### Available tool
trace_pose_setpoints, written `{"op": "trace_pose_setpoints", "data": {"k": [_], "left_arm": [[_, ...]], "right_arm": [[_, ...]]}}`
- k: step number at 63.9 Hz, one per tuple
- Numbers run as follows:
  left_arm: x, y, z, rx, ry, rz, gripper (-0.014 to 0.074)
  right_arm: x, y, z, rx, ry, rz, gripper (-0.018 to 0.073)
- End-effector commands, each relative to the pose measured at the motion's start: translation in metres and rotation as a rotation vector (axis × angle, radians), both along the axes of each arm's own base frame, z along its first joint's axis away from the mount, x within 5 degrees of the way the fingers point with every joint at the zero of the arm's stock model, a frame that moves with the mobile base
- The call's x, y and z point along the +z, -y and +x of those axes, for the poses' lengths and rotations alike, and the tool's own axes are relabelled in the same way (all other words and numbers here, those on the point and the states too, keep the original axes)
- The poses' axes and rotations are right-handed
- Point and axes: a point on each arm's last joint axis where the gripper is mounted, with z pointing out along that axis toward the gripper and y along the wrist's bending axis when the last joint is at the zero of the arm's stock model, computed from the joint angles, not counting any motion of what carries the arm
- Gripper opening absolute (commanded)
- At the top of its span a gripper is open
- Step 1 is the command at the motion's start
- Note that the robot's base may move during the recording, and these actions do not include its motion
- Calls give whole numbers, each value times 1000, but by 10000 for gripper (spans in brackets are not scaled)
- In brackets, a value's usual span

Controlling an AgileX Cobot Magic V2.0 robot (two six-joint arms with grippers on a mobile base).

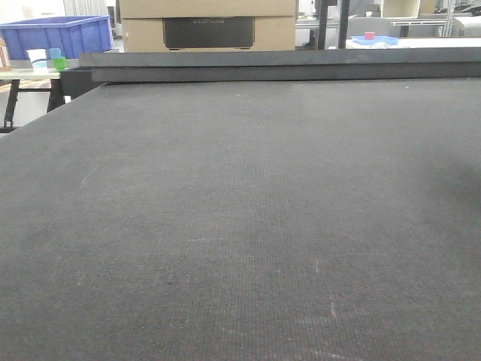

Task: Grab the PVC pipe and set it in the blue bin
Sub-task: 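Lift the white pipe off the table with both grippers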

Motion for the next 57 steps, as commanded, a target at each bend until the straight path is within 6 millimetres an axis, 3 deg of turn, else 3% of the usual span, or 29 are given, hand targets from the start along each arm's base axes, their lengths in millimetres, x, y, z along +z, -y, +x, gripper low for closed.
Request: {"op": "trace_pose_setpoints", "data": {"k": [1, 11, 23, 41, 57], "left_arm": [[1, -5, -22, 36, 116, -18, -111], [1, -13, -48, 103, 217, -8, -111], [11, -15, -65, 130, 295, 0, -111], [15, -14, -68, 121, 327, -16, -111], [22, 1, -68, 5, 407, -17, -111]], "right_arm": [[3, -3, -20, -17, 136, -52, -168], [12, -10, -49, -23, 242, -78, -169], [34, -15, -72, -34, 398, -117, -169], [55, -21, -100, -47, 572, -159, -169], [60, -23, -110, -50, 620, -164, -169]]}}
